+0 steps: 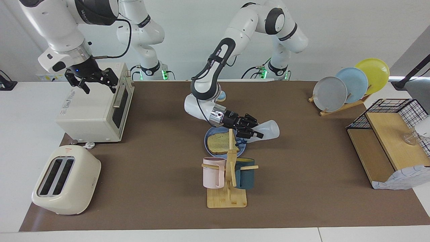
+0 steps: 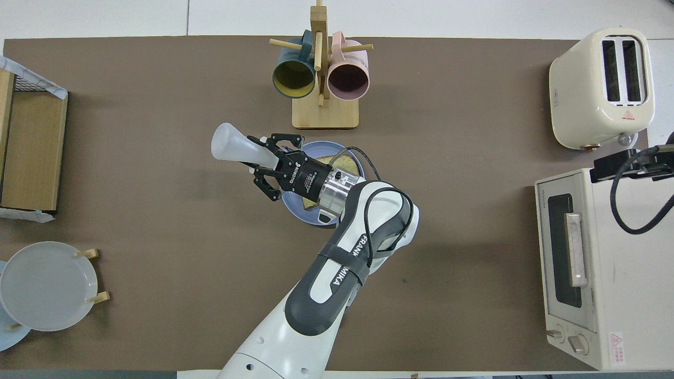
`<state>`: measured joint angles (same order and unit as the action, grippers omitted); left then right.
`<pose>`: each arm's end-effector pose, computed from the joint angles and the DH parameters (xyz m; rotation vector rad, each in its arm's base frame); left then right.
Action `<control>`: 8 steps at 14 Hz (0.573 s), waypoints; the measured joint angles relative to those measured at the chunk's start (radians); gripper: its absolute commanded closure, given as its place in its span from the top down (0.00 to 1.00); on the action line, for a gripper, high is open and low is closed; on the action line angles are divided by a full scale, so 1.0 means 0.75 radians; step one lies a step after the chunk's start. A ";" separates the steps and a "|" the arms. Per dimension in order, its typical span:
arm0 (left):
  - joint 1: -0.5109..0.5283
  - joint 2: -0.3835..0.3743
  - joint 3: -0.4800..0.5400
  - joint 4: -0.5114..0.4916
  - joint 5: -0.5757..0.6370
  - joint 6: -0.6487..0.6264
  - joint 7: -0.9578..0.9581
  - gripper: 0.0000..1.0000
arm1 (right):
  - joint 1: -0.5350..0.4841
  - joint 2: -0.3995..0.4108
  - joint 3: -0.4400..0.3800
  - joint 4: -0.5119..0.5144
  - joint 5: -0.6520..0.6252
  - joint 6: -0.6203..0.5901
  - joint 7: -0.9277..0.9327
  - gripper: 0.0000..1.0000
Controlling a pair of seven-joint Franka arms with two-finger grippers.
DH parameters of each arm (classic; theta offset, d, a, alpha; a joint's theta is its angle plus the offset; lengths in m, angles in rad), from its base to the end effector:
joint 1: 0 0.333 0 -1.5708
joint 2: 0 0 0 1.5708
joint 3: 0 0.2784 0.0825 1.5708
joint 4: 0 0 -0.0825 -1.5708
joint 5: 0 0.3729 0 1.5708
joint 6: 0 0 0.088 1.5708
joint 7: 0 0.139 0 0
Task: Put bread on plate and add seasoning
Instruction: 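Shake the bottle over the toast on the plate with the left gripper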
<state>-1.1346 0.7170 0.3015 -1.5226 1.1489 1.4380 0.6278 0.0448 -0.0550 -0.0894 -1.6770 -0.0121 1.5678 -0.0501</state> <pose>0.4938 -0.3839 0.2736 -1.0185 1.3155 0.5589 0.5235 -0.0260 0.5351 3.1358 0.0095 -0.0858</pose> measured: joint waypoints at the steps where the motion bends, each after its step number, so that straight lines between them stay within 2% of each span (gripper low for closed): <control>1: -0.016 0.000 -0.008 0.008 -0.015 0.000 0.000 0.00 | 0.000 0.000 0.000 0.000 0.000 0.000 0.000 1.00; 4: -0.069 0.000 -0.013 0.030 -0.053 0.000 0.000 0.00 | 0.000 0.000 0.000 0.000 0.000 0.000 0.000 1.00; 8: -0.055 0.003 -0.001 0.034 -0.057 0.019 0.000 0.00 | 0.000 0.000 0.000 0.000 0.000 0.000 0.000 1.00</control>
<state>-1.1758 0.7194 0.3005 -1.4969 1.1064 1.4525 0.6279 0.0446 -0.0550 -0.0895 -1.6770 -0.0121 1.5677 -0.0501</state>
